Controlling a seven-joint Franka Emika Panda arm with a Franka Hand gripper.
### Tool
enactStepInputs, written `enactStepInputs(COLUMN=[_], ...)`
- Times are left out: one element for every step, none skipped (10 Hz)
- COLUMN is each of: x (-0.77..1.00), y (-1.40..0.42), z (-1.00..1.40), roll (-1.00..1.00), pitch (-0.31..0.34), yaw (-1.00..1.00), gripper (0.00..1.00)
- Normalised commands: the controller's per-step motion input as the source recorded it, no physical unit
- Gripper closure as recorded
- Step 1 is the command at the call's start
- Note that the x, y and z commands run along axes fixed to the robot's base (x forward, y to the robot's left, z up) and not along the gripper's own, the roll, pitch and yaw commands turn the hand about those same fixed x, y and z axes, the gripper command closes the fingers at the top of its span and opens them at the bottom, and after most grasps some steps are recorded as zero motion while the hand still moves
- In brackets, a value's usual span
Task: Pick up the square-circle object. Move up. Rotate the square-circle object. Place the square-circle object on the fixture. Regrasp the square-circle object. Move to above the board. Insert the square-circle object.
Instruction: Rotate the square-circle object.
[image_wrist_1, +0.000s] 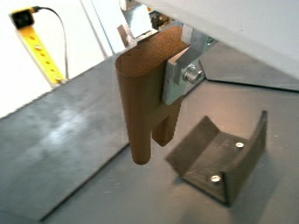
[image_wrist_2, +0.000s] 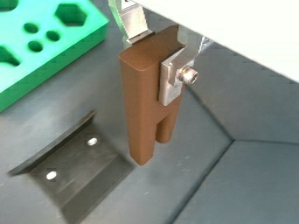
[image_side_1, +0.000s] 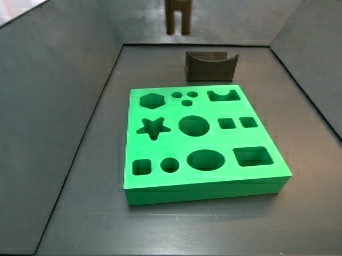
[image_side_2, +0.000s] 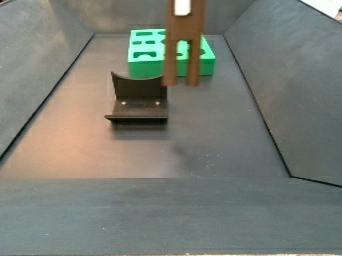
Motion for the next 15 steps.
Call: enactStepInputs(x=[-1.00, -0.79, -0.66, -0.33, -0.20, 0.00, 0.04, 0.04, 0.04, 0.03, 0.02, 0.01, -0.01, -0.02, -0.01], y=[0.10, 0.07, 0.05, 0.03, 0.02, 0.00, 0.02, 0.03, 0.00, 0.02, 0.01, 0.01, 0.01, 0.02, 0.03], z=[0.50, 0.33, 0.24, 0.12, 0.09, 0.00, 0.00, -0.01, -0.02, -0.01, 0.00, 0.00, 0.00, 0.00, 0.00], roll=[-0.07, -0.09, -0.09, -0.10, -0.10, -0.99, -1.00, -1.00, -1.00, -0.98, -0.73, -0.50, -0.27, -0.05, -0.02], pitch=[0.057, 0.065, 0.070, 0.067, 0.065, 0.080, 0.066, 0.016, -0.038, -0.093, -0.094, -0.076, -0.052, -0.011, -0.009], yaw=[-0.03, -0.03, -0.02, -0.02, -0.02, 1.00, 1.00, 0.98, 0.97, 0.91, 0.64, 0.38, 0.13, 1.00, 1.00], gripper=[1.00, 1.00, 1.00, 1.00, 1.00, 1.00, 1.00, 1.00, 1.00, 1.00, 1.00, 1.00, 1.00, 1.00, 1.00])
